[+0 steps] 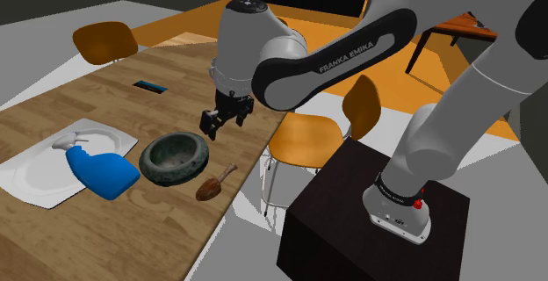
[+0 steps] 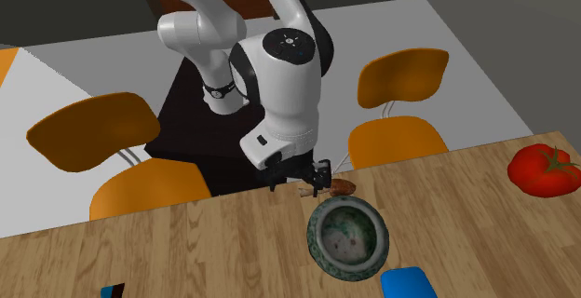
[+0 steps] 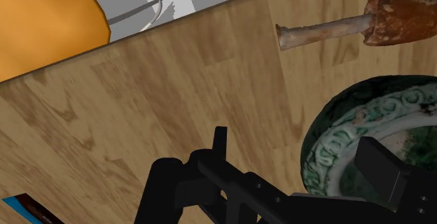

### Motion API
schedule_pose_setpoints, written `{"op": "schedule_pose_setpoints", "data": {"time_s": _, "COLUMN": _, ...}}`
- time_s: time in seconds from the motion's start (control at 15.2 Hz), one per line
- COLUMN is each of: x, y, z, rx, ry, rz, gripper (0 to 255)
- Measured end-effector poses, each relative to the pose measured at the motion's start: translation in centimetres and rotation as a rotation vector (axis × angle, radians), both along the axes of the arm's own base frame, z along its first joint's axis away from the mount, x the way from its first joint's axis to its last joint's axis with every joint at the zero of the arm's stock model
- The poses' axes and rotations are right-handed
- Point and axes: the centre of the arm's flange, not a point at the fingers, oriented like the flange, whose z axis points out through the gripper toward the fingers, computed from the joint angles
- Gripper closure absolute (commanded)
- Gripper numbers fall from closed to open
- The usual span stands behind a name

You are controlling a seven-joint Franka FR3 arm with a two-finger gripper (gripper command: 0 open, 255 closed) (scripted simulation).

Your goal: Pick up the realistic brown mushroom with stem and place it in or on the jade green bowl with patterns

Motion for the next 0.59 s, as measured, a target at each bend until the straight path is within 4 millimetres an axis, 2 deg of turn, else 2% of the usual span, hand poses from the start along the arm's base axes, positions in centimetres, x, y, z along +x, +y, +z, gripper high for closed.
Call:
{"op": "schedule_pose_setpoints", "data": {"time_s": 0.26, "x": 0.05, "y": 0.02, "z": -0.07, "rx": 0.0, "ry": 0.0, "rz": 0.0, "gripper": 0}}
{"op": "schedule_pose_setpoints", "data": {"time_s": 0.33, "x": 0.05, "y": 0.03, "z": -0.07, "rx": 0.0, "ry": 0.0, "rz": 0.0, "gripper": 255}}
{"op": "schedule_pose_setpoints", "data": {"time_s": 0.59, "x": 0.06, "y": 0.03, "z": -0.07, "rx": 0.0, "ry": 0.0, "rz": 0.0, "gripper": 255}}
